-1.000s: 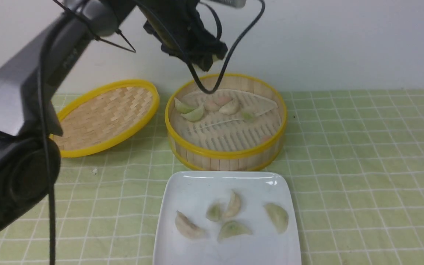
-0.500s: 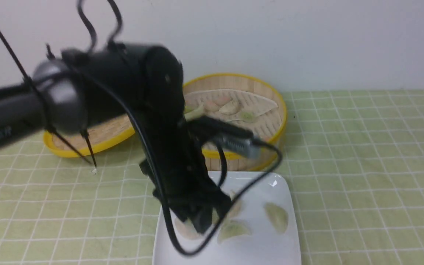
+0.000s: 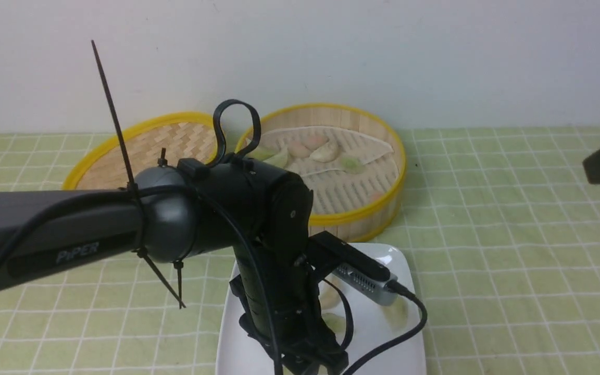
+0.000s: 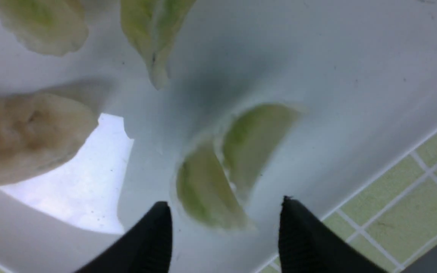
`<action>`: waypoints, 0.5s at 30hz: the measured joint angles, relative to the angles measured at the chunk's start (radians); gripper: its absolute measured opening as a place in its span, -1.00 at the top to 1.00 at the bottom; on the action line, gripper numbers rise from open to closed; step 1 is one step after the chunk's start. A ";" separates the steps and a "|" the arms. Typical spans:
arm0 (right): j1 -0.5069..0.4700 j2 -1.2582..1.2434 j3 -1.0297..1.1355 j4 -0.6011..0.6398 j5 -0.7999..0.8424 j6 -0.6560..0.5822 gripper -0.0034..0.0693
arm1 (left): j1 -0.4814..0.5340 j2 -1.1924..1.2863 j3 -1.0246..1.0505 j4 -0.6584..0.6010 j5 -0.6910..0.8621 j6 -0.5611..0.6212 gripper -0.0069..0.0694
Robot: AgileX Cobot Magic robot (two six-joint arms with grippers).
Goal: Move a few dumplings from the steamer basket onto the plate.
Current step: Use the left arm to put the dumpling into the plate, then use the right arm to grab a dumpling from inside the steamer
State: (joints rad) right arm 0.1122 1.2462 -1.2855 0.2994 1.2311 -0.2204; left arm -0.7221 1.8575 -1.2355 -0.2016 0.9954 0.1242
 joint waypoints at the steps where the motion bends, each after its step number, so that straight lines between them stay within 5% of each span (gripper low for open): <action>1: 0.015 0.036 -0.032 0.000 0.003 -0.010 0.94 | 0.000 0.000 -0.003 0.008 0.007 -0.001 -0.31; 6: 0.106 0.242 -0.213 -0.004 -0.023 -0.033 0.93 | 0.000 -0.006 -0.042 0.095 0.100 -0.078 -0.46; 15: 0.142 0.809 -0.754 -0.002 -0.063 -0.044 0.76 | 0.000 -0.248 -0.049 0.377 0.207 -0.316 0.72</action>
State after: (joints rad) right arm 0.2538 2.0553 -2.0392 0.2972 1.1678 -0.2643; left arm -0.7221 1.6100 -1.2844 0.1751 1.2020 -0.1919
